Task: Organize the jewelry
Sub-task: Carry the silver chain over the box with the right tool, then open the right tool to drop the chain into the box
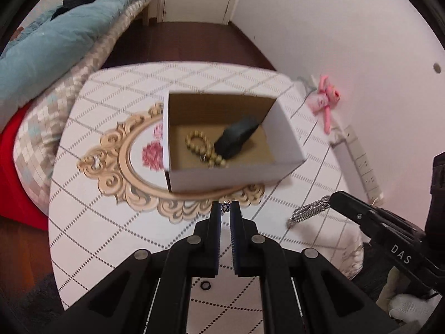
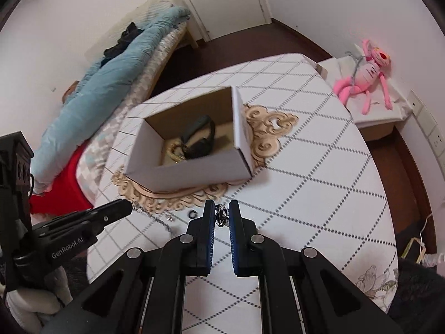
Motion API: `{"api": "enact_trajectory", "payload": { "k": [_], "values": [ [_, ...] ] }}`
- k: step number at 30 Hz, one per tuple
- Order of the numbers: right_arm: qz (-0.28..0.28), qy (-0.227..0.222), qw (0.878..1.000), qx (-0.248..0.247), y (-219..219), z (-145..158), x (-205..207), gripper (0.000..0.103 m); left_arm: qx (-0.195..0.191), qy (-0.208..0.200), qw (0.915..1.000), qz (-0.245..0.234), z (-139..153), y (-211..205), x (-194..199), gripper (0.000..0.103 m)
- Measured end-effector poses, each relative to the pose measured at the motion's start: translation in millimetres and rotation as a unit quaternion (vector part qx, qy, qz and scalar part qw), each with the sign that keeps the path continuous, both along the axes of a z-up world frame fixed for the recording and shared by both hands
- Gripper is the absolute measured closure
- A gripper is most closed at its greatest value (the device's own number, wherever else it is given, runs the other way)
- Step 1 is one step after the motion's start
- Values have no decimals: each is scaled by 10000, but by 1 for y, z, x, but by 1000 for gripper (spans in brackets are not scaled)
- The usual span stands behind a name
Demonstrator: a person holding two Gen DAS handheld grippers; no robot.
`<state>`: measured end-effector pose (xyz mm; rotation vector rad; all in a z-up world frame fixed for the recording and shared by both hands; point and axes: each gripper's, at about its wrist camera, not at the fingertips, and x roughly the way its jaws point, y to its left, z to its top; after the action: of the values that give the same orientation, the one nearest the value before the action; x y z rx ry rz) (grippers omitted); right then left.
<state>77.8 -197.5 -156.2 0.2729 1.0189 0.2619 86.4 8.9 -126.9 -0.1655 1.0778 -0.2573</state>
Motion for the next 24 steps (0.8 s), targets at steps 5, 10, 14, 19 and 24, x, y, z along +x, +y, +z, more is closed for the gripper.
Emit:
{"api": "enact_trajectory", "payload": {
  "k": [5, 10, 14, 19, 24],
  "values": [
    [199, -219, 9995, 135, 6, 34, 11, 93, -193, -277, 9994, 45, 34, 5, 6, 99],
    [364, -470, 9980, 236, 11, 71, 34, 93, -222, -604, 9979, 53, 69, 8, 25, 99],
    [435, -628, 9970, 133, 17, 92, 59, 93, -139, -720, 9973, 82, 81, 9, 49, 99],
    [543, -440, 9975, -95, 27, 90, 102, 93, 34, -658, 9978, 91, 74, 13, 89, 99],
    [599, -62, 9975, -380, 35, 63, 143, 93, 226, -384, 9990, 35, 51, 15, 123, 99]
  ]
}}
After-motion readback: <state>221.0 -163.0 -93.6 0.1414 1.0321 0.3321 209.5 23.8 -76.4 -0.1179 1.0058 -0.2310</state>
